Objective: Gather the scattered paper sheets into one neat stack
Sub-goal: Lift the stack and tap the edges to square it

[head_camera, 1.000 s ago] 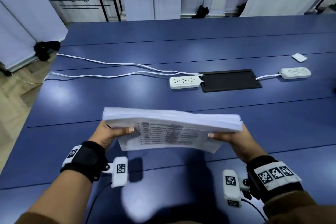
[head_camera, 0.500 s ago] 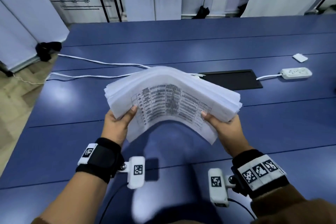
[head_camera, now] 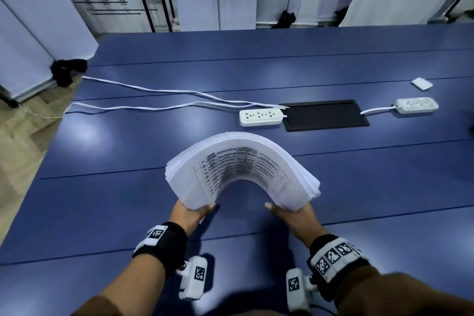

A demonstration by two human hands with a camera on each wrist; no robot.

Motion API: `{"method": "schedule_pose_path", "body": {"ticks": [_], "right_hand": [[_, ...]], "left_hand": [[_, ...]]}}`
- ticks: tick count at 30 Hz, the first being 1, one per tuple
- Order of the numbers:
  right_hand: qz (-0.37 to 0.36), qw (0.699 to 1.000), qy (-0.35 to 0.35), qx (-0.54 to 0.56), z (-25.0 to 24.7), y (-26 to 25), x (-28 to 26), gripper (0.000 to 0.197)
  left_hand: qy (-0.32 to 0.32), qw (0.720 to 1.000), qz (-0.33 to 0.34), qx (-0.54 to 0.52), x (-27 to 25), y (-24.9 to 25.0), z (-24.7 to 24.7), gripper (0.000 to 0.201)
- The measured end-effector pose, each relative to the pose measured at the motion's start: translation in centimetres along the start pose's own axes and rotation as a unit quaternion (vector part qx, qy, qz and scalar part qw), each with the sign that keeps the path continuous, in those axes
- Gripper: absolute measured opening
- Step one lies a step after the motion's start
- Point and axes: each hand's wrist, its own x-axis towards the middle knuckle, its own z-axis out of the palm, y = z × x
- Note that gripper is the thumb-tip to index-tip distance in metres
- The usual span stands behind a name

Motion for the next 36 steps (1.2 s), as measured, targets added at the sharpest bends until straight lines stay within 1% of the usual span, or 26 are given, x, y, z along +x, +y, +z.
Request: {"method": "schedule_pose_path", "body": {"ticks": [2, 3, 4, 5, 7, 9, 11, 13, 15, 18, 20, 22, 25, 27, 30, 32, 34, 36], "right_hand": [[0.013, 0.997, 0.039, -0.06, 0.3, 0.4, 0.6, 0.02], [0.017, 0.995, 0.056, -0.079, 0.3, 0.0, 0.7, 0.008], [0.017, 0.994, 0.066, -0.081, 0.3, -0.5, 0.7, 0.007], [0.009, 0.995, 0.066, -0.073, 0.2, -0.9, 0.7, 0.01], [-0.023, 0.996, 0.063, -0.053, 0.1, -1.9, 0.5, 0.009], [-0.058, 0.996, 0.068, -0.021, 0.2, -2.5, 0.2, 0.01], [-0.087, 0.994, 0.067, 0.025, 0.7, -3.0, -0.4, 0.02], [-0.1, 0.992, 0.062, 0.041, 0.7, -2.9, -0.8, 0.027], [-0.087, 0.994, 0.056, 0.028, 0.1, -2.2, -1.1, 0.026], [-0.042, 0.998, 0.054, -0.003, -0.8, -1.3, -1.2, 0.025], [-0.032, 0.998, 0.052, -0.006, -0.8, -1.1, -1.0, 0.027], [-0.035, 0.998, 0.043, 0.011, -0.5, -1.3, -0.8, 0.026], [-0.024, 0.996, 0.052, 0.074, -0.2, -2.5, -0.5, 0.025], [-0.034, 0.994, 0.047, 0.092, -0.3, -3.8, -0.6, 0.025], [-0.067, 0.992, 0.034, 0.102, -1.1, -5.4, -0.6, 0.031], [-0.073, 0.992, 0.024, 0.103, -1.8, -6.2, -0.6, 0.037], [-0.067, 0.993, -0.001, 0.101, -2.6, -6.8, -0.6, 0.039], [-0.069, 0.993, -0.034, 0.095, -3.4, -7.1, -0.5, 0.041]], "left_hand": [[0.022, 0.999, -0.014, 0.026, 0.8, -0.2, 0.2, 0.028], [0.024, 0.999, -0.006, 0.031, 1.0, 0.1, 0.1, 0.023], [0.023, 0.999, 0.009, 0.032, 0.9, 0.7, 0.0, 0.022], [0.021, 0.999, 0.03, 0.033, 0.8, 1.5, -0.1, 0.024], [0.027, 0.997, 0.069, 0.024, 0.5, 2.9, -0.4, 0.024], [0.034, 0.995, 0.09, 0.01, 0.1, 4.0, -0.5, 0.016], [0.039, 0.993, 0.109, 0.0, -0.2, 4.4, -0.4, 0.017], [0.04, 0.994, 0.104, -0.005, -0.6, 4.3, -0.3, 0.02], [0.037, 0.996, 0.082, -0.024, -0.7, 3.4, -0.5, 0.026], [0.044, 0.996, 0.048, -0.061, -0.5, 1.9, -1.5, 0.036], [0.039, 0.995, 0.043, -0.077, -0.1, 1.5, -2.1, 0.042], [0.035, 0.994, 0.047, -0.093, 0.2, 1.9, -2.1, 0.041], [0.04, 0.991, 0.055, -0.118, 0.6, 3.1, -2.3, 0.033], [0.04, 0.987, 0.077, -0.138, 0.6, 4.0, -2.6, 0.028], [0.039, 0.977, 0.111, -0.179, 0.4, 5.7, -3.4, 0.038], [0.022, 0.971, 0.125, -0.201, 0.2, 6.5, -4.2, 0.046], [0.009, 0.971, 0.12, -0.206, 0.4, 6.7, -5.2, 0.061], [-0.007, 0.973, 0.115, -0.199, 0.7, 6.5, -5.8, 0.07]]}}
